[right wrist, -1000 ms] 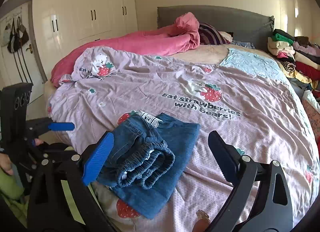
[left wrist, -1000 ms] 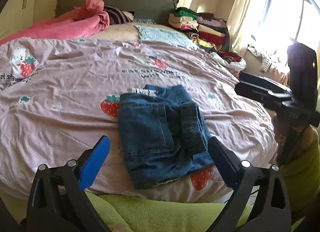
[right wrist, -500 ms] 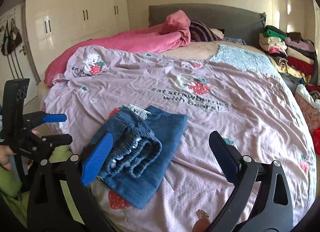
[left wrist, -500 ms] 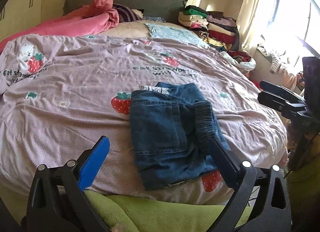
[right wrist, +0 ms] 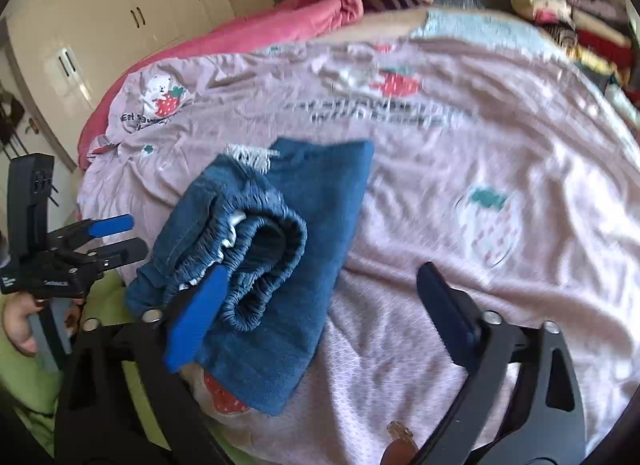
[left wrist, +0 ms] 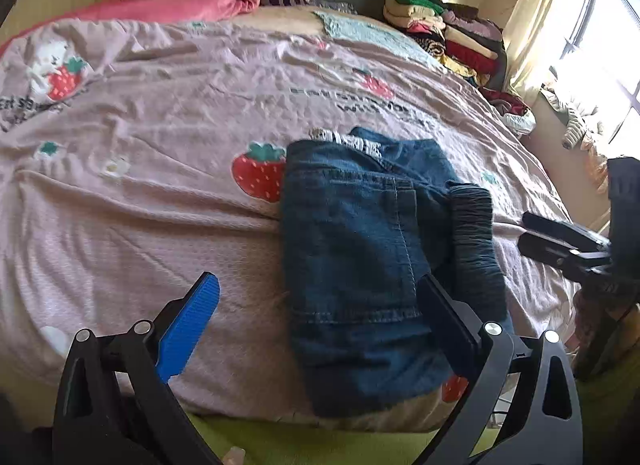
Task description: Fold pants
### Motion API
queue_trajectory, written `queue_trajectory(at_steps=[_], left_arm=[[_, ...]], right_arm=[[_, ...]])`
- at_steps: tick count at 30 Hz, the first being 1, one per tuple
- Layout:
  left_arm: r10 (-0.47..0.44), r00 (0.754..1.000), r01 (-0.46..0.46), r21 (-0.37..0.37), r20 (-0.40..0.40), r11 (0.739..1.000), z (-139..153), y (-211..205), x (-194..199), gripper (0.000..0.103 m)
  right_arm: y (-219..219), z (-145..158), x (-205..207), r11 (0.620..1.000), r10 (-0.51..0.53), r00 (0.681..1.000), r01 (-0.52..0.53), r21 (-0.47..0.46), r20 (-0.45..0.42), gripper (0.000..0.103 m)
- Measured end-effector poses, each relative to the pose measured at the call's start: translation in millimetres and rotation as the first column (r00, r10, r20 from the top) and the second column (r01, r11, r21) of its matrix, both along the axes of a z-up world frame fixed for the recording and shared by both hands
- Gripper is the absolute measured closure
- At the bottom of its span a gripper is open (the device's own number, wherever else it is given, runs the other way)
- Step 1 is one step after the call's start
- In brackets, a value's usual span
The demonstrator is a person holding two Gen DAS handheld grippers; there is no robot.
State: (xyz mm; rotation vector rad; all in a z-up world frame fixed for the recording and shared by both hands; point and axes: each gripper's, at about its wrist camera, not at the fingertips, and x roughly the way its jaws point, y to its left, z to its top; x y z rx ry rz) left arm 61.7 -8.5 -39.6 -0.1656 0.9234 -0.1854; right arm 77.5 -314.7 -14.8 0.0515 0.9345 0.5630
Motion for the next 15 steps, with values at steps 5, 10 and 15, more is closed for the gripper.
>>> queue_trajectory(at_steps=[5, 10, 15], left_arm=[[-0.037, 0.997, 0.032, -0.071, -0.071, 0.997, -19.1, -3.9, 15.9, 0.005], [-0.047, 0.993, 0.035, -0.116, -0.104, 0.993, -31.5, -4.7, 27.1, 0.006], [-0.064, 0.993, 0.05, -0.14, -0.101, 0.989, -35.1, -11.2, 34.5, 0.024]], right_arm=[[7.6, -14.8, 7.6, 0.999, 0.024, 0.998, -0.022, 0.039, -0.061, 0.035], [16.7, -29.9, 19.5, 0.996, 0.05, 0.992, -0.041, 0.081, -0.113, 0.037], [26.0, -35.4, 24.3, 0.992, 0.081, 0.99, -0.069, 0.107, -0.118, 0.041]])
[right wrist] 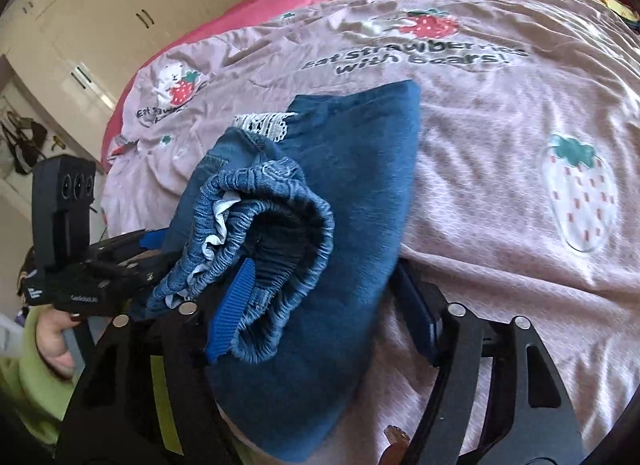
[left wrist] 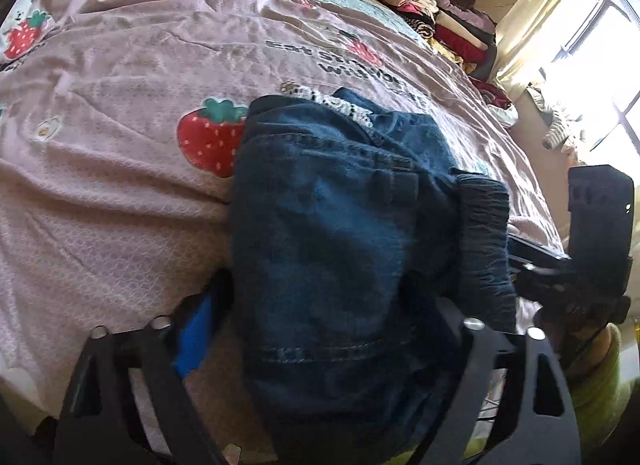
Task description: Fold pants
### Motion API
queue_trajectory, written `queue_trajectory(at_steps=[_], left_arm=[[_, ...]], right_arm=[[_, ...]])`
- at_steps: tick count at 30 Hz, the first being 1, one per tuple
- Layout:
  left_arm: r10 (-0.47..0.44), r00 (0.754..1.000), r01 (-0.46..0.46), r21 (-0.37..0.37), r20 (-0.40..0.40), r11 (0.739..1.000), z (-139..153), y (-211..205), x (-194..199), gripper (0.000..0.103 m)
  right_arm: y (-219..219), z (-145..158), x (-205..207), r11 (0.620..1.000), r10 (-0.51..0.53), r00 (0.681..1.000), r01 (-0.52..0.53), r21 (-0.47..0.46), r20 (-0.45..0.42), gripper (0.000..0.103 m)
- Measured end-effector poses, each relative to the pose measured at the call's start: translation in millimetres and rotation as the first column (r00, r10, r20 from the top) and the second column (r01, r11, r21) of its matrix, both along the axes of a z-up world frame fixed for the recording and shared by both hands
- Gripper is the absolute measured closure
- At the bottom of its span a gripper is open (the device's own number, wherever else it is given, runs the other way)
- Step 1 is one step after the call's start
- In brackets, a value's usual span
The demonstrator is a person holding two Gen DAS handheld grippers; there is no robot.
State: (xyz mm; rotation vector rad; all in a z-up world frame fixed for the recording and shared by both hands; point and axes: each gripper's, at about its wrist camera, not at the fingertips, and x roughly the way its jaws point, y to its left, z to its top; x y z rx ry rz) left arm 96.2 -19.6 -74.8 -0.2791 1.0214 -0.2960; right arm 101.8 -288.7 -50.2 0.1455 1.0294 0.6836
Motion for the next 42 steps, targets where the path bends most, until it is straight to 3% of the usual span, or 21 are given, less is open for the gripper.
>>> queue_trajectory(at_steps=[4, 6, 10, 14, 20, 24, 29, 37, 40, 42], left_arm=[[-0.01, 1.0, 0.01, 0.0, 0.013, 1.0, -1.8, -7.6, 6.6, 0.03], [-0.02, 0.999, 0.02, 0.01, 0.026, 1.0, 0.8, -11.1, 5.2, 0.041], [-0.034, 0.997, 0.032, 0.041, 0.072, 0.999, 12.6, -15.8, -3.9, 0.054], [-0.044, 0.993, 0.042, 0.025, 0.11, 0.999, 28.2, -15.9, -10.7, 0.063], [-0.052, 0.989, 0.05, 0.021, 0.139, 0.999, 40.2, -18.7, -15.4, 0.064], [-0.047, 0.993, 0.04, 0.058, 0.111, 0.997, 29.4, -19.0, -14.8, 0.064], [-0.041, 0.995, 0.035, 0.061, 0.094, 0.997, 22.8, -15.0, -17.3, 0.063], [-0.03, 0.996, 0.025, 0.057, 0.084, 0.998, 15.7, -11.5, -13.2, 0.063], [-0.035, 0.993, 0.029, 0.062, 0.114, 0.998, 25.9, -13.3, -18.8, 0.066], [-0.035, 0.99, 0.028, 0.05, 0.136, 0.998, 34.3, -12.9, -21.0, 0.066]], right_arm=[[6.0, -2.6, 1.2, 1.0, 0.014, 1.0, -0.014, 0.004, 0.021, 0.048], [7.8, 0.3, -1.9, 1.0, 0.026, 0.999, -0.026, 0.003, 0.043, 0.055], [11.0, 10.0, -8.5, 0.999, 0.032, 0.995, -0.031, -0.017, 0.097, 0.068], [8.1, 23.3, -12.6, 1.0, 0.025, 0.991, -0.024, -0.007, 0.129, 0.069], [16.6, 35.8, -17.9, 0.996, 0.044, 0.983, -0.029, -0.082, 0.179, 0.07], [24.5, 30.6, -27.8, 0.987, 0.038, 0.981, -0.008, -0.158, 0.189, 0.07], [28.8, 32.9, -46.9, 0.983, 0.074, 0.973, -0.034, -0.182, 0.219, 0.072], [20.1, 11.8, -13.2, 0.999, 0.042, 0.993, -0.039, -0.03, 0.106, 0.075], [20.5, 24.4, -19.2, 0.999, 0.049, 0.988, -0.047, -0.016, 0.144, 0.085], [20.7, 37.8, -22.2, 0.998, 0.059, 0.982, -0.059, -0.001, 0.181, 0.086]])
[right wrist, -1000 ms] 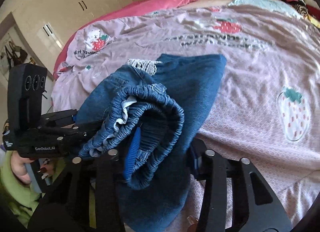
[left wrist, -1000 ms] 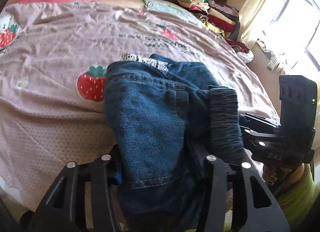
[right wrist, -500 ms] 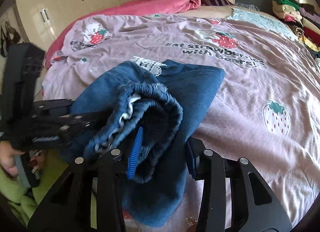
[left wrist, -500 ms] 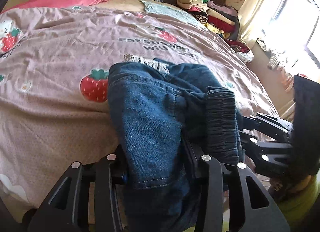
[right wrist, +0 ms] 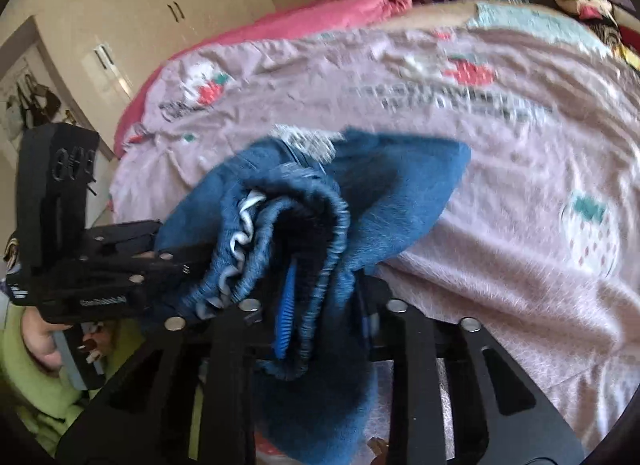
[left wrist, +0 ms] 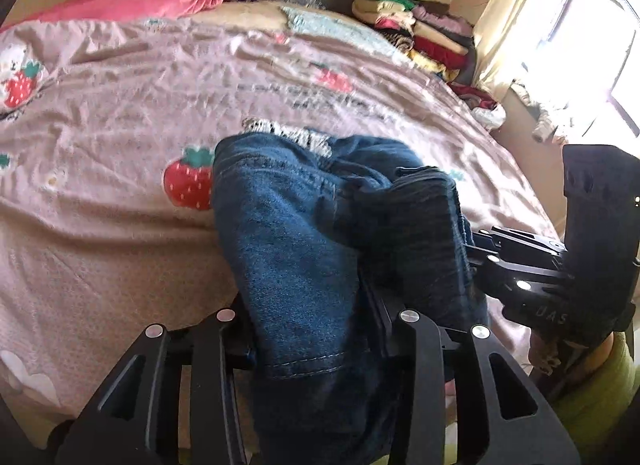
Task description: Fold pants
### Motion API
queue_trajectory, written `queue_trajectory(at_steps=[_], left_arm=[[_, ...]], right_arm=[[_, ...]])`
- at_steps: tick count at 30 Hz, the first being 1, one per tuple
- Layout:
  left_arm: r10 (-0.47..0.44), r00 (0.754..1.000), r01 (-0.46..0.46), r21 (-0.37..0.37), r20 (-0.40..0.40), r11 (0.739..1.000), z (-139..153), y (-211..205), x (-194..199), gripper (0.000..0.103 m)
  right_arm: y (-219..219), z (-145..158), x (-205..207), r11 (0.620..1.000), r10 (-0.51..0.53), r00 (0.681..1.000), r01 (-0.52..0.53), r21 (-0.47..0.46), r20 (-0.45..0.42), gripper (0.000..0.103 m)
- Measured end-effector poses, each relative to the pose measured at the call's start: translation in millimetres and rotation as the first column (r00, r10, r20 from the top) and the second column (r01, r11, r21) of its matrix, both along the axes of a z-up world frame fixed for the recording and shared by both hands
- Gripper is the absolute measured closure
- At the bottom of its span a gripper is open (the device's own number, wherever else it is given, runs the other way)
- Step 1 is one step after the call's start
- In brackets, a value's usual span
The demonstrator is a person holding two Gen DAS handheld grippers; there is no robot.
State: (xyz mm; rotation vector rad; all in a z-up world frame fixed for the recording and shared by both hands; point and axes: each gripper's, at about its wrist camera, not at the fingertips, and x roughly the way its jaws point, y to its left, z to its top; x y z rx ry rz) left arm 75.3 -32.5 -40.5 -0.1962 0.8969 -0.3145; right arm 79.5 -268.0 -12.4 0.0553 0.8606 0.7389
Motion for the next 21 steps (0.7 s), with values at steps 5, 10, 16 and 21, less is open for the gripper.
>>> queue_trajectory(at_steps=[5, 10, 16, 21], left_arm=[[0.016, 0.998, -0.016, -0.008, 0.058, 1.0, 27.3, 4.5, 3.5, 0.066], [0.052, 0.995, -0.051, -0.008, 0.088, 0.999, 46.7, 16.2, 22.5, 0.066], [0.079, 0.992, -0.081, 0.012, 0.097, 0.997, 52.8, 24.6, 48.4, 0.066], [0.081, 0.992, -0.085, 0.042, 0.093, 0.995, 50.1, 24.4, 68.2, 0.066]], right_arm=[[8.3, 29.7, 8.4, 1.0, 0.019, 0.996, -0.019, -0.002, 0.084, 0.086], [23.5, 49.3, 28.9, 0.999, 0.034, 0.989, -0.033, -0.007, 0.141, 0.086], [38.0, 51.2, 54.4, 0.999, 0.036, 0.987, -0.033, -0.025, 0.158, 0.086], [43.4, 44.1, 73.8, 0.999, 0.021, 0.989, -0.016, -0.037, 0.148, 0.086]])
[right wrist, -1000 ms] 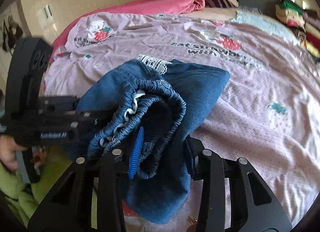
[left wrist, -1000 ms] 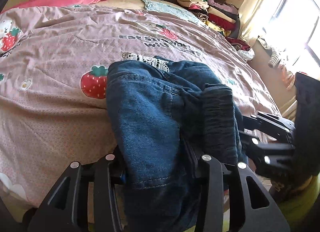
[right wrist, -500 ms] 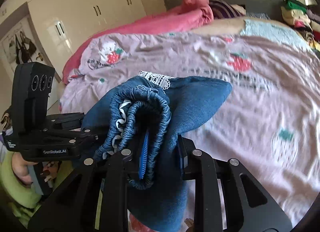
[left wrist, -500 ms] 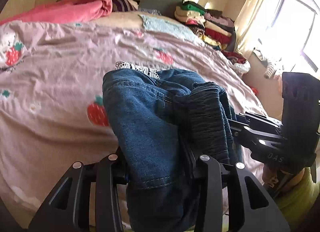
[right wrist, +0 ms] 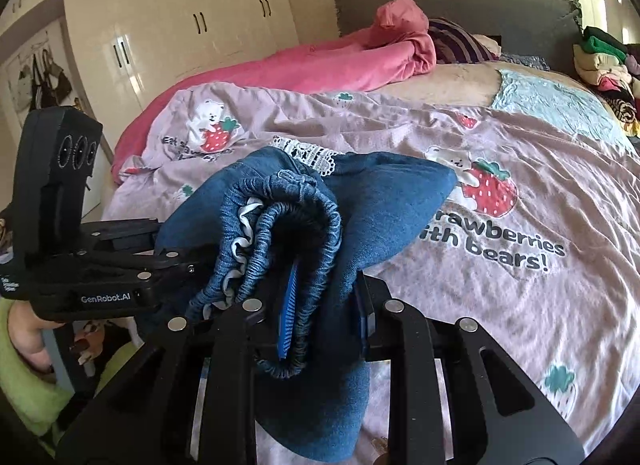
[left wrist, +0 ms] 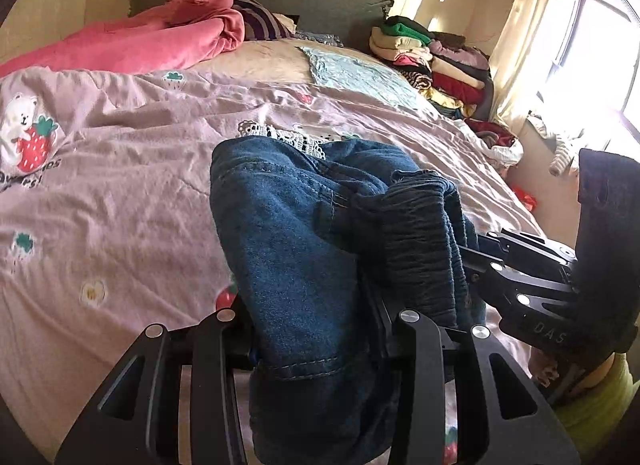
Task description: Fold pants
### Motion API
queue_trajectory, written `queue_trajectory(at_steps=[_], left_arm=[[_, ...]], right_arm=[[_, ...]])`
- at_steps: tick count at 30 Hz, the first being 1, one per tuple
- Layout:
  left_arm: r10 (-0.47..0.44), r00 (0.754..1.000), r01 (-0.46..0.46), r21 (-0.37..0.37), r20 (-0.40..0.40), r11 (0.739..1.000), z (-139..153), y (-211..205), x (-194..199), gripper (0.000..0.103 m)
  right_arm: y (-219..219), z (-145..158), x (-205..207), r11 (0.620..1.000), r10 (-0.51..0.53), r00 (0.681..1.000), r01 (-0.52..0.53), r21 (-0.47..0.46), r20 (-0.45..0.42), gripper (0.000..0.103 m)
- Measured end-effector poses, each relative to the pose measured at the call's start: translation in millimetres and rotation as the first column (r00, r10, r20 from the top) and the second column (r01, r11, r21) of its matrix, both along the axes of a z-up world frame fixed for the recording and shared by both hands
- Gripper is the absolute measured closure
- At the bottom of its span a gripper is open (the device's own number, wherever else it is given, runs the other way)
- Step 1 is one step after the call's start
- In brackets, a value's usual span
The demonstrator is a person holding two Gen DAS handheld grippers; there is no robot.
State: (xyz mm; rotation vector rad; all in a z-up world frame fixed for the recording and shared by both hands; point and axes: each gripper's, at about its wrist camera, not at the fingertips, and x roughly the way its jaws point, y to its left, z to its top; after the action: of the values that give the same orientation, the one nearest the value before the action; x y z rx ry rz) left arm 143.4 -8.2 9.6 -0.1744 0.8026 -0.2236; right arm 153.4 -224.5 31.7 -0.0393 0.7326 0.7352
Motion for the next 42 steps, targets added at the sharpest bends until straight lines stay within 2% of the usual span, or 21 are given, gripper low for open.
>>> queue_trajectory(at_steps=[13, 18, 21, 26, 34, 42], left_arm=[[0.004, 0.999, -0.002, 0.045, -0.045, 0.999, -27.0, -5.5, 33.5, 0.064], [0.014, 0.997, -0.01, 0.057, -0.076, 0.998, -42.3, -2.7, 37.1, 0.059], [0.019, 0.996, -0.015, 0.052, -0.088, 0.999, -48.2, -0.6, 37.7, 0.053], [0.024, 0.994, -0.019, 0.046, -0.107, 0.999, -57.9, 1.9, 37.8, 0.048], [0.021, 0.992, -0.016, 0.039, -0.126, 0.999, -71.2, 3.6, 37.3, 0.047], [0.021, 0.992, -0.019, 0.022, -0.121, 1.0, -73.6, 4.8, 34.8, 0.046]], right_arm=[[4.1, -28.0, 27.8, 0.998, -0.038, 0.998, 0.036, -0.043, -0.059, 0.083], [2.4, -42.9, 31.1, 0.997, -0.059, 0.994, 0.053, -0.059, -0.092, 0.082], [0.6, -46.9, 31.7, 0.996, -0.067, 0.992, 0.06, -0.063, -0.105, 0.077], [-3.3, -54.1, 33.7, 0.993, -0.088, 0.988, 0.078, -0.084, -0.128, 0.067], [-6.6, -75.0, 39.0, 0.986, -0.127, 0.974, 0.104, -0.128, -0.187, 0.066], [-7.7, -76.0, 36.9, 0.985, -0.14, 0.972, 0.118, -0.124, -0.188, 0.065]])
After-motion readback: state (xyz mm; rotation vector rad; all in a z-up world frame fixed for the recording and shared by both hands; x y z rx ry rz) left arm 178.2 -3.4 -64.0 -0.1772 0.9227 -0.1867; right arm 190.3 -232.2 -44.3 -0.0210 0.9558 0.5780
